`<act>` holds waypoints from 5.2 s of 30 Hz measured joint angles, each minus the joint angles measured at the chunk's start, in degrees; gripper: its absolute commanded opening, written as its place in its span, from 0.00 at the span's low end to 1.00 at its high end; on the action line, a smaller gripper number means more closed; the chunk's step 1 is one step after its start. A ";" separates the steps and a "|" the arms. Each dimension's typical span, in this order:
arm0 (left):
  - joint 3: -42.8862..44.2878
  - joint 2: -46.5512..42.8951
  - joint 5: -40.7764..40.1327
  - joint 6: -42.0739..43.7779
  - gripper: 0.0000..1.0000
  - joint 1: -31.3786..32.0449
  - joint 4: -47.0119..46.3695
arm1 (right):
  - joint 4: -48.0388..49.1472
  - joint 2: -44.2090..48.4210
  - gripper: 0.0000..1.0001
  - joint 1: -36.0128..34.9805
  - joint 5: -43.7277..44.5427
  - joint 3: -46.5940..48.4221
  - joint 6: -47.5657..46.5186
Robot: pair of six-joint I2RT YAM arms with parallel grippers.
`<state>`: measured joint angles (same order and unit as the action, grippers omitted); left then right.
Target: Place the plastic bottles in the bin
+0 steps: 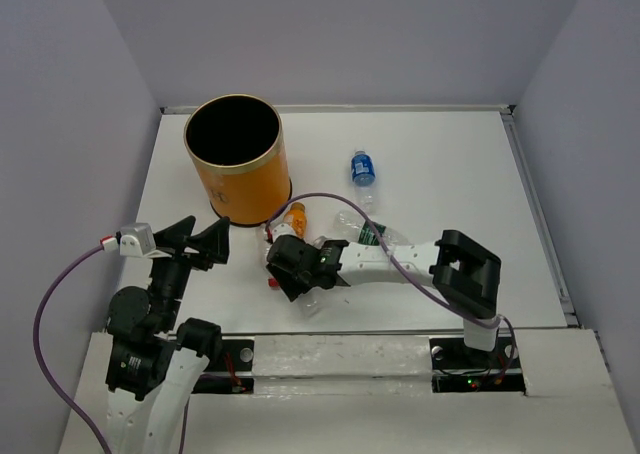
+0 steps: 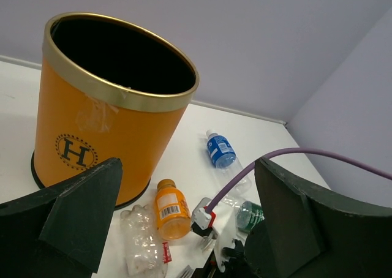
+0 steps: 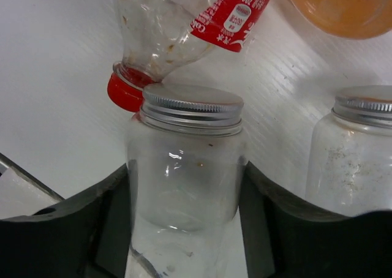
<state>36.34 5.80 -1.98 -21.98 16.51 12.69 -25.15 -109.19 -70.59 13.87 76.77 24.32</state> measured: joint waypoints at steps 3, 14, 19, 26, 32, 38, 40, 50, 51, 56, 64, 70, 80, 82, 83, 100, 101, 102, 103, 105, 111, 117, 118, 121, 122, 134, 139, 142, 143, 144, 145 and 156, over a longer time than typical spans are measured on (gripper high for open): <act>0.00 0.00 -0.07 0.00 0.99 0.00 0.00 | -0.33 0.35 0.48 -0.07 0.94 0.09 0.28; 0.00 0.68 0.02 -1.09 0.99 1.16 -0.02 | -4.81 23.19 0.42 -1.25 7.34 6.51 -4.42; 0.61 3.91 2.16 -3.85 0.99 1.79 1.62 | 1.62 21.77 0.42 5.38 7.80 21.86 -12.39; 0.15 10.78 9.73 -9.88 0.99 1.79 6.67 | 11.30 2.71 0.42 17.46 2.25 49.81 -19.21; -3.69 11.69 14.29 -15.02 0.99 1.81 8.00 | 16.98 -14.58 0.42 20.35 -1.66 63.04 -19.71; -8.11 14.82 14.95 -19.08 0.99 1.79 7.72 | 19.15 -22.18 0.66 22.69 -9.01 62.86 -14.51; -8.50 15.91 14.23 -19.74 0.99 1.79 7.58 | 19.69 -22.64 0.82 23.28 -11.02 62.40 -13.33; -10.38 24.26 5.49 -22.40 0.99 5.64 2.71 | 22.64 -12.66 0.95 23.30 -16.65 48.04 -11.41; -10.67 26.16 2.84 -22.75 0.99 7.72 2.51 | 22.91 -9.40 0.95 23.26 -16.98 44.00 -11.65; -11.58 33.53 -7.63 -23.69 0.99 16.44 1.84 | 23.15 8.39 0.92 23.26 -18.56 26.91 -12.52; -12.52 42.77 -14.78 -23.82 0.99 16.85 -1.33 | 28.68 30.05 0.89 23.26 -20.44 3.15 -10.32; -12.55 47.36 -15.72 -21.77 0.99 16.90 -5.18 | 28.50 31.39 0.89 22.53 -21.90 -10.05 -8.04; -12.52 56.72 -17.55 -20.24 0.78 16.92 -8.52 | 29.09 30.08 0.89 19.71 -22.71 -15.76 -5.92; -12.39 58.01 -18.08 -20.22 0.65 16.92 -8.61 | 29.05 29.97 0.90 19.71 -22.08 -15.85 -5.20; -12.20 58.64 -18.27 -20.22 0.61 16.92 -8.68 | 29.05 29.83 0.91 19.71 -21.49 -15.82 -4.90; -0.17 29.79 -19.12 -19.08 0.48 17.27 4.26 | 23.30 9.60 0.99 19.71 -5.22 -7.58 4.76; 2.95 28.04 -19.45 -18.51 0.48 17.27 5.40 | 22.99 8.59 0.99 19.63 -5.03 -6.75 5.62; 5.16 27.52 -19.74 -17.94 0.48 17.27 6.08 | 22.84 7.98 0.99 19.54 -4.81 -6.16 6.01; 7.72 26.84 -20.20 -17.40 0.48 17.27 6.67 | 22.71 7.28 0.99 19.50 -4.72 -5.53 6.58; 13.77 27.43 -21.51 -15.50 0.49 17.27 7.37 | 22.53 6.10 1.00 19.50 -4.55 -4.46 7.43; 25.99 36.57 -27.12 -7.41 0.53 17.22 0.24 | 22.08 1.03 1.00 19.39 -4.33 -0.70 10.51; 34.49 52.22 -31.50 0.70 0.54 16.26 -5.81 | 20.92 -3.76 0.99 18.67 -4.42 0.81 12.20; 35.41 55.32 -31.87 2.23 0.54 15.67 -7.13 | 20.65 -4.09 0.99 18.51 -4.42 0.81 12.39; 35.52 59.87 -32.33 5.16 0.54 13.66 -9.22 | 20.39 -4.79 0.98 18.36 -4.42 1.05 12.66; 35.52 61.24 -32.35 5.97 0.54 12.33 -10.03 | 20.37 -4.96 0.98 18.36 -4.44 1.27 12.76; 35.52 71.38 -31.41 11.02 0.92 2.10 -18.18 | 20.31 -6.34 0.85 18.36 -4.39 2.93 13.51; 35.47 74.14 -30.75 11.17 0.99 1.99 -19.15 | 20.26 -6.34 0.76 18.36 -4.17 2.93 13.66; 35.43 74.31 -29.42 10.47 0.99 1.25 -19.10 | 20.26 -6.34 0.57 18.36 -3.76 2.93 14.08; 35.43 74.05 -28.89 10.05 0.99 0.85 -19.10 | 20.26 -6.34 0.54 18.36 -3.67 2.93 14.10; 35.41 73.70 -28.00 9.62 0.99 0.59 -18.86 | 20.26 -6.34 0.50 18.36 -3.52 2.91 14.34; 35.30 73.24 -27.19 9.20 0.99 0.48 -18.75 | 20.26 -6.34 0.47 18.36 -3.32 2.91 14.49; 22.95 44.28 -11.56 2.40 0.99 0.39 -14.43 | 20.81 1.29 0.40 18.36 -2.21 -2.45 14.99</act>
<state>59.29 50.09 -13.54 -19.57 16.91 -1.74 -4.34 -107.90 -52.23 11.66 74.32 39.31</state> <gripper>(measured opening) 0.989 0.658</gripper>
